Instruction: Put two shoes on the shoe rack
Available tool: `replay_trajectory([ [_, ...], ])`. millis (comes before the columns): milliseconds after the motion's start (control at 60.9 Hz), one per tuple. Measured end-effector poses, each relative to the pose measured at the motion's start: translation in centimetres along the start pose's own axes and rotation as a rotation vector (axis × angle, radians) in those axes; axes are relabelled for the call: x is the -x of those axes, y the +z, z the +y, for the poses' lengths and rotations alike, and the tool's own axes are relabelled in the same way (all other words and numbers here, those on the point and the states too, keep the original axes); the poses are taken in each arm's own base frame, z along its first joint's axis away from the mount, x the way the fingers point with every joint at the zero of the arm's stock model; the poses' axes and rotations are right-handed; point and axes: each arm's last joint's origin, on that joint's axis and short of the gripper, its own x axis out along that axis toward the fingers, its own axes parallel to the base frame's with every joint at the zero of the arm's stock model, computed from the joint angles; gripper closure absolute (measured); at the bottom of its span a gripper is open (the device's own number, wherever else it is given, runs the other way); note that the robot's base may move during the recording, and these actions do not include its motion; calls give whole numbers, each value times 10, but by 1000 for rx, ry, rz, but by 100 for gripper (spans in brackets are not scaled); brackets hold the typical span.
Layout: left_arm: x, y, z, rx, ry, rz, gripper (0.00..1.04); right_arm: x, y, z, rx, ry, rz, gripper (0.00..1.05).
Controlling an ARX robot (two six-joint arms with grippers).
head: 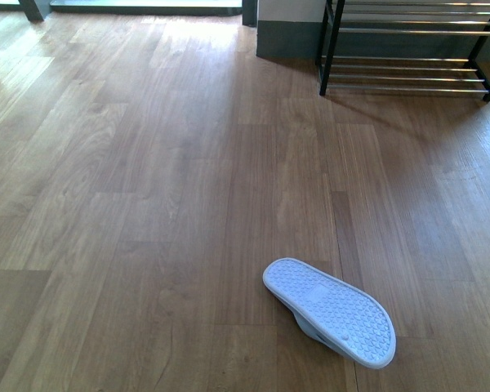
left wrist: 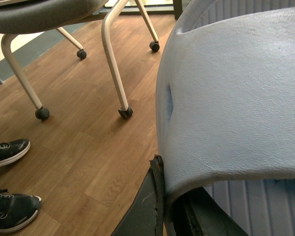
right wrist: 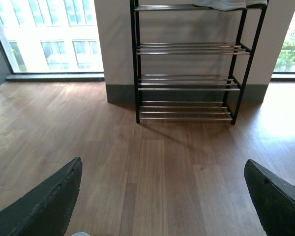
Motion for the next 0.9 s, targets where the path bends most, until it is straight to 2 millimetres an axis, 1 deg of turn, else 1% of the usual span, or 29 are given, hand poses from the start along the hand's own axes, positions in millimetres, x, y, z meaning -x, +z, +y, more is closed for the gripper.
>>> replay_trajectory([
  [903,0,-1,0,-8,-6,1,103,0,0,0,0,1,-1,9],
])
